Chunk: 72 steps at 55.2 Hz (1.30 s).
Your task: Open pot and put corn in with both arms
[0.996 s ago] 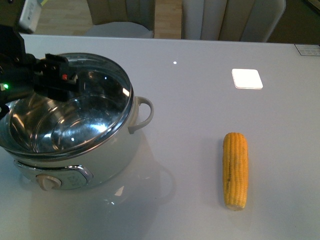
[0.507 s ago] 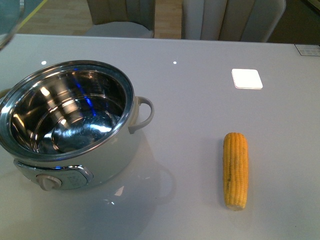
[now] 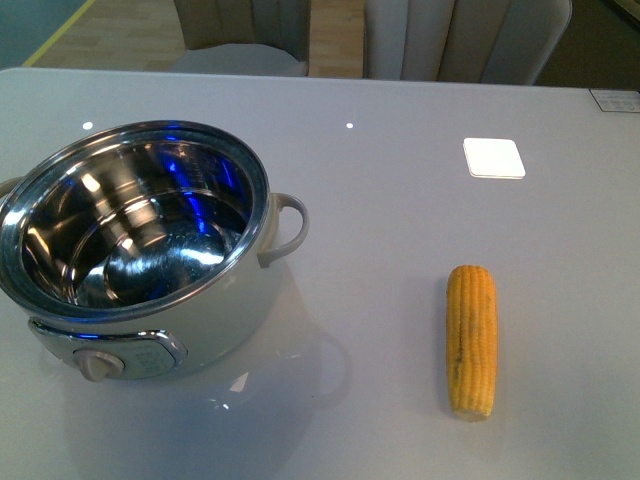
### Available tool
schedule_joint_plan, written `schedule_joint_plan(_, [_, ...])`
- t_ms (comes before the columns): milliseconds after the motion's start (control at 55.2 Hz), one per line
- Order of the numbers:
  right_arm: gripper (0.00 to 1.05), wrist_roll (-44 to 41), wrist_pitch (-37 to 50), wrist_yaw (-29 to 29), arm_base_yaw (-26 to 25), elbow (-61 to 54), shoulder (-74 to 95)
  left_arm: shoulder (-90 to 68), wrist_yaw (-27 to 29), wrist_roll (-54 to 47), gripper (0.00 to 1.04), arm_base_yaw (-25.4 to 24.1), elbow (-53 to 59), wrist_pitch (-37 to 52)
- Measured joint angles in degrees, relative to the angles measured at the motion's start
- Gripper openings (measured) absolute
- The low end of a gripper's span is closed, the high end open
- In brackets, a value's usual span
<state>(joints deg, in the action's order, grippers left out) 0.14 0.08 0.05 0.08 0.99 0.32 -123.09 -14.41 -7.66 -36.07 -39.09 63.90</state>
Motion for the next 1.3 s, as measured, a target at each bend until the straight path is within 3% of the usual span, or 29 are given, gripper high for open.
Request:
schedule_joint_plan(362, [0.96,0.0,0.0,0.0,0.0,0.0,0.0,-18.1,3.9,1.0,0.44,-0.7,-9.8,5.9])
schedule_joint_plan(887, [0.96,0.0,0.0,0.0,0.0,0.0,0.0,-26.2,2.7,1.6,0.44,0.3,-12.9,8.3])
schedule_joint_plan(1141, [0.96,0.0,0.0,0.0,0.0,0.0,0.0,-20.5,2.3,2.4,0.95,0.6,-9.0,8.9])
schedule_joint_plan(1195, [0.96,0.0,0.0,0.0,0.0,0.0,0.0,-17.9,2.1,2.7,1.00,0.7,-7.6,8.9])
schedule_joint_plan(1304, [0.96,0.0,0.0,0.0,0.0,0.0,0.0,-10.6,0.8,4.4,0.97,1.2,-4.0,8.6])
